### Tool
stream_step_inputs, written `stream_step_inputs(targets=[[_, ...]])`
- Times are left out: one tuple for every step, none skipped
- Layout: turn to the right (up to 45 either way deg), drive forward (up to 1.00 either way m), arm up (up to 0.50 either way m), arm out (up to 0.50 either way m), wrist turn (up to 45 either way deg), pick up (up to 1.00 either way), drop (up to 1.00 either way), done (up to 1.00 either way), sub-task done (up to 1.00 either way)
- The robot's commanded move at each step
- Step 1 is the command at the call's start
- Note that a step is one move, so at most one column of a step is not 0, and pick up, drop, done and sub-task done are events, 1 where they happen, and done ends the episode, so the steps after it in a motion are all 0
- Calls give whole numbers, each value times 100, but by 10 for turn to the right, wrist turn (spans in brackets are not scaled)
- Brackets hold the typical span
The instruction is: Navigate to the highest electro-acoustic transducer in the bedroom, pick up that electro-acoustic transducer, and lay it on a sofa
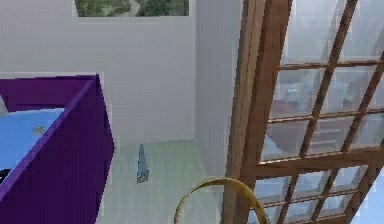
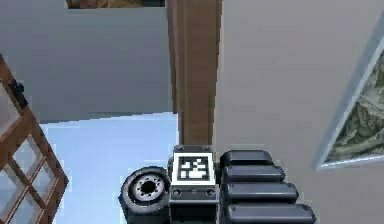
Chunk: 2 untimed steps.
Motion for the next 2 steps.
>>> stream_step_inputs(targets=[[450,0,0,0,0,0,0,0,0],[0,55,0,0,0,0,0,0,0]])
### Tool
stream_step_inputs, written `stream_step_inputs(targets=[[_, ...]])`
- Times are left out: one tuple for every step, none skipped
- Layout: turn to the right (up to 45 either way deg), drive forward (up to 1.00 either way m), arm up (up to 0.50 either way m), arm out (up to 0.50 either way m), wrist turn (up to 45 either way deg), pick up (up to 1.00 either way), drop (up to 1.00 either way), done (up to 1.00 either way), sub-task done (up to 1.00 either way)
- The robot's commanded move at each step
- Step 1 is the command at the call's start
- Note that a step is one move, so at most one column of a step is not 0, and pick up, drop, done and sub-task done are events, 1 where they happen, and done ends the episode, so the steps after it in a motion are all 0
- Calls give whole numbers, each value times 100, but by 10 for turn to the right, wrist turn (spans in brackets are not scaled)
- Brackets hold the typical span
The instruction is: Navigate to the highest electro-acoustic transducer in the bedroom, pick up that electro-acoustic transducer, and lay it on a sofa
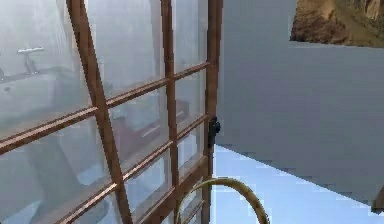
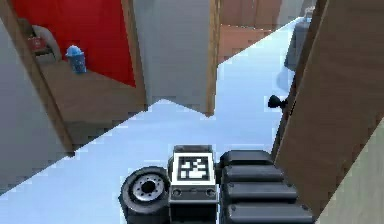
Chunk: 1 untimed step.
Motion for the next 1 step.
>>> stream_step_inputs(targets=[[450,0,0,0,0,0,0,0,0]])
